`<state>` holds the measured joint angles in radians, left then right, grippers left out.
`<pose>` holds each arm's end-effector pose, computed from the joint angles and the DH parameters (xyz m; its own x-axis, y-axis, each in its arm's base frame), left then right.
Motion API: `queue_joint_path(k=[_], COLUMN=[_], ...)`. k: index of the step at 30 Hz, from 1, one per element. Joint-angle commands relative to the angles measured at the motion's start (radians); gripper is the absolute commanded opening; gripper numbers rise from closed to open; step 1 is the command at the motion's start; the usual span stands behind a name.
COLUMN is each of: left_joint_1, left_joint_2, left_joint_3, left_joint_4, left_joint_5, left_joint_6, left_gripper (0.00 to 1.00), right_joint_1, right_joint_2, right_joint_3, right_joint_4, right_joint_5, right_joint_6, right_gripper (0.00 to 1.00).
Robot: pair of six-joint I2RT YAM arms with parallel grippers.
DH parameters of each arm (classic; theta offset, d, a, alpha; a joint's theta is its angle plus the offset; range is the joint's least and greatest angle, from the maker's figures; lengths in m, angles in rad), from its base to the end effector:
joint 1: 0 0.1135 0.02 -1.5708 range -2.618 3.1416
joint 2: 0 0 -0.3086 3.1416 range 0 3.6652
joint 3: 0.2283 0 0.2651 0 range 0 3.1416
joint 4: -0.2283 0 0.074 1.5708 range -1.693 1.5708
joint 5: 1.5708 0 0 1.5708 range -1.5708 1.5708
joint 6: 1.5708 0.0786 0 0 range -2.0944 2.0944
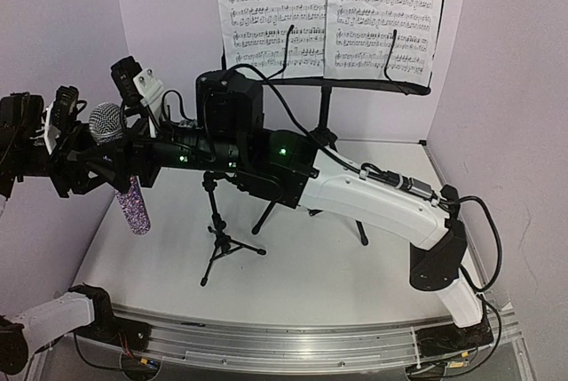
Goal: Set up the instrument practice props
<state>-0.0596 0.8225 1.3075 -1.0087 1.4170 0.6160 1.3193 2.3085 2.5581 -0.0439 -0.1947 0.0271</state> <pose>0.0802 -0.0826 0.4701 0.0914 0.0832 -0.9923 0.9931 0.0660 0.0970 0.1373 0.5955 0.4947 0.0238 0.1994 -0.9796 -0.9984 0.0553 -0.0130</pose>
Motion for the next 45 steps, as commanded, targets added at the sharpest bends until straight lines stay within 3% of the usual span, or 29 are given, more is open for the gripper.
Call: queue_joint_path(k=[1,7,9,11,15,17,20,21,22,24,25,27,33,39,45], left_joint_1=[-0.007,-0.008,-0.008,-0.009,-0.009,-0.009,-0.009,-0.009,-0.009,-0.009,-0.009,-0.009,-0.009,-0.032,-0.270], left_joint_2=[0.010,0.015,0.017,0.018,0.018,0.020,0.021,0.019,0.015,0.005,0.001,0.003,0.075,0.073,0.234], left_joint_3=[0.049,0.061,0.066,0.070,0.078,0.074,0.066,0.058,0.049,0.024,0.005,-0.021,-0.058,-0.187,-0.254], left_joint_4=[-0.052,-0.076,-0.067,-0.058,-0.015,-0.022,-0.048,-0.042,-0.024,0.062,0.097,0.130,0.078,0.256,0.432], left_joint_5=[0.016,0.014,0.016,0.016,0.024,0.023,0.012,0.005,-0.003,-0.018,-0.022,-0.029,-0.084,-0.188,-0.481], left_joint_6=[0.086,0.115,0.106,0.089,0.038,0.039,0.059,0.052,0.030,-0.060,-0.095,-0.128,-0.024,0.020,-0.011], left_gripper=[0.00,0.00,0.00,0.00,0.00,0.00,0.00,0.05,0.20,0.71,0.84,0.97,0.97,0.92,0.90], right_joint_1=[0.006,0.009,0.010,0.010,0.011,0.011,0.011,0.011,0.011,0.011,0.011,0.011,0.012,0.026,0.026], right_joint_2=[-0.007,-0.018,-0.020,-0.023,-0.043,-0.059,-0.084,-0.096,-0.109,-0.146,-0.170,-0.231,-0.460,-0.657,-0.847], right_joint_3=[0.039,0.016,0.007,-0.001,-0.041,-0.064,-0.096,-0.107,-0.119,-0.157,-0.177,-0.226,-0.459,-0.634,-0.807], right_joint_4=[0.089,0.090,0.090,0.091,0.091,0.093,0.094,0.095,0.096,0.098,0.099,0.102,0.094,-0.029,-0.124], right_joint_5=[0.005,0.015,0.017,0.020,0.033,0.042,0.066,0.080,0.100,0.157,0.182,0.232,0.330,0.311,0.334], right_joint_6=[0.026,0.016,0.017,0.016,0.008,0.007,0.011,0.013,0.014,0.026,0.030,0.037,0.038,0.040,0.042], right_gripper=[0.85,0.76,0.68,0.53,0.46,0.35,0.04,0.00,0.00,0.00,0.00,0.00,0.00,0.00,0.00])
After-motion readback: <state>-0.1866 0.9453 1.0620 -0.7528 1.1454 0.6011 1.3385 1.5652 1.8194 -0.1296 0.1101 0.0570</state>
